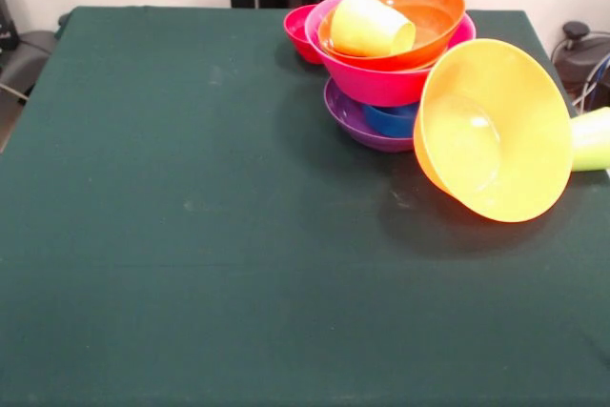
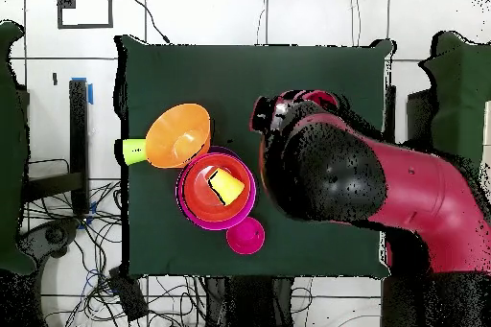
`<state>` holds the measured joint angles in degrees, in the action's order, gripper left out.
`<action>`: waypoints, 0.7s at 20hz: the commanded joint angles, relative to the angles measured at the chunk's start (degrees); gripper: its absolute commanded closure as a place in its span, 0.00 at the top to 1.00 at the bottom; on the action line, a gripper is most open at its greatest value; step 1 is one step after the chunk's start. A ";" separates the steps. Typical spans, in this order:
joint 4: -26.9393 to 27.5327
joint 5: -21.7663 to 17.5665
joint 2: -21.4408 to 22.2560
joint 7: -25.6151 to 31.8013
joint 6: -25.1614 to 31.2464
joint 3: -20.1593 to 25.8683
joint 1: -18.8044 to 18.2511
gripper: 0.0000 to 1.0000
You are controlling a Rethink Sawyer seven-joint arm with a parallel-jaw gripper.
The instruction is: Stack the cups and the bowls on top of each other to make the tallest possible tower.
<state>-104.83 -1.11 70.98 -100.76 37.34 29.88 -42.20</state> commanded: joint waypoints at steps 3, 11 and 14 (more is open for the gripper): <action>-9.14 0.91 0.69 -13.09 1.29 -6.83 4.57 0.00; -10.90 -0.29 0.90 -16.72 -2.52 -9.21 7.08 0.00; -12.24 -0.80 0.80 -18.27 -4.92 -10.40 8.30 0.00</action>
<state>-108.53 -0.93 73.33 -107.85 36.57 24.29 -37.49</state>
